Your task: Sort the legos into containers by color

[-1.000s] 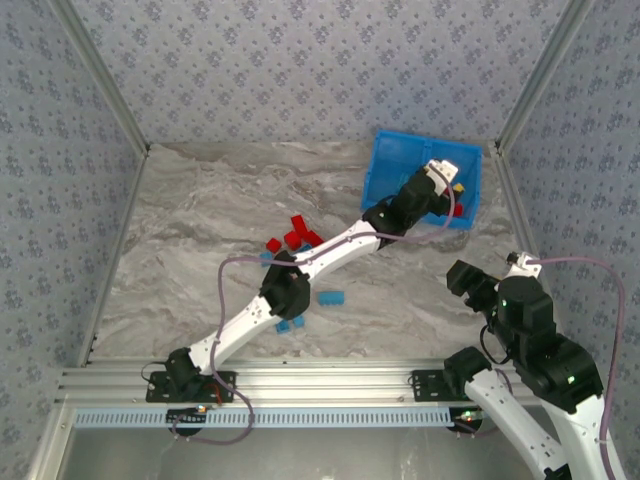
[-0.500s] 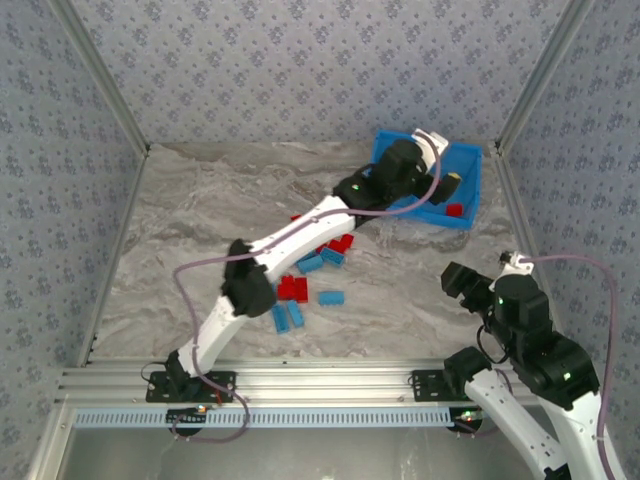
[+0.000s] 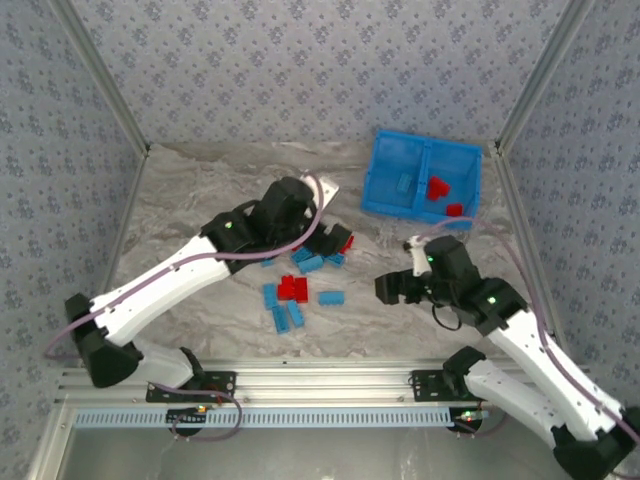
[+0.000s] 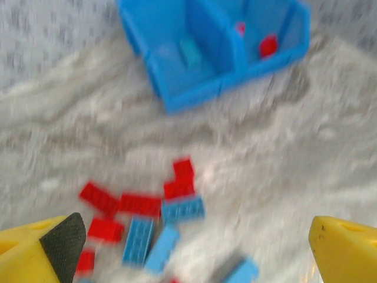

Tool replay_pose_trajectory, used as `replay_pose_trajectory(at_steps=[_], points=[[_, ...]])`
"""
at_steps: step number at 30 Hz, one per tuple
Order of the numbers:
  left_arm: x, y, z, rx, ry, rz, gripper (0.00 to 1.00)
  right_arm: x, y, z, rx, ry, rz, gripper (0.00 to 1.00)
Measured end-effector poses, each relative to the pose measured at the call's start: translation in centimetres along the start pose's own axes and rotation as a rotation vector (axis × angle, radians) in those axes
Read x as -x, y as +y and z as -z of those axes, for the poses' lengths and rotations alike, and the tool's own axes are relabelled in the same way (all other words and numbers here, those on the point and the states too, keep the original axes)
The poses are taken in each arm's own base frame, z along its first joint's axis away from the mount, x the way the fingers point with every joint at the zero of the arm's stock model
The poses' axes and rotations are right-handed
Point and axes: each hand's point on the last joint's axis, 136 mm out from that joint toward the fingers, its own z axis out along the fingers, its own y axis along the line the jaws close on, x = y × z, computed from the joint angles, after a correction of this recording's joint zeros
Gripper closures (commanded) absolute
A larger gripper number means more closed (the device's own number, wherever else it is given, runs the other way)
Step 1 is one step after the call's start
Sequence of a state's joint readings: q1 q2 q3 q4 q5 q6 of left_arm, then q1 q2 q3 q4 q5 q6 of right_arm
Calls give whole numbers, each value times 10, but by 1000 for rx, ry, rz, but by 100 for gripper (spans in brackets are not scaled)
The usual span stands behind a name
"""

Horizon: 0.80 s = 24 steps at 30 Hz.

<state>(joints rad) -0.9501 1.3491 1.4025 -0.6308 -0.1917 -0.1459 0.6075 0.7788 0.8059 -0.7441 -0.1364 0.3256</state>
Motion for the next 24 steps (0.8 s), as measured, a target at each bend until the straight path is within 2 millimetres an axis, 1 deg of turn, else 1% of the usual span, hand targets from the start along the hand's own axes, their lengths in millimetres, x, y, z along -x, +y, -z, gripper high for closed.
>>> replay_pose_trajectory(at_steps=[1,4,7,9,11,14,16,18,19,20,21,23,24], points=[[-15,4,6,9,34,4,1,-3,11,-13,26,41,62,8],[-58,16,29,32,112,32,1,-12,31,-44,43,153,245,5],[-86,28,53,55,133,78,1,-23,43,-79,41,254,415,4],[-100,34,68,63,125,117,1,-32,44,-99,39,306,510,4],[-113,39,79,69,123,153,1,-39,41,-119,40,347,584,3],[-126,43,88,76,137,191,0,-50,37,-144,51,401,680,3],[-132,44,89,80,149,209,1,-56,37,-157,73,428,730,4],[-138,44,88,85,161,224,1,-60,38,-168,96,446,763,9],[-141,45,87,88,169,228,1,-63,39,-174,111,456,778,16],[-145,45,87,92,179,234,1,-64,41,-179,124,463,787,27],[-147,45,86,94,185,236,1,-64,42,-184,133,465,801,34],[-151,45,85,98,195,244,1,-65,45,-191,151,468,813,46],[-151,46,85,98,196,246,1,-66,45,-194,156,466,817,49]])
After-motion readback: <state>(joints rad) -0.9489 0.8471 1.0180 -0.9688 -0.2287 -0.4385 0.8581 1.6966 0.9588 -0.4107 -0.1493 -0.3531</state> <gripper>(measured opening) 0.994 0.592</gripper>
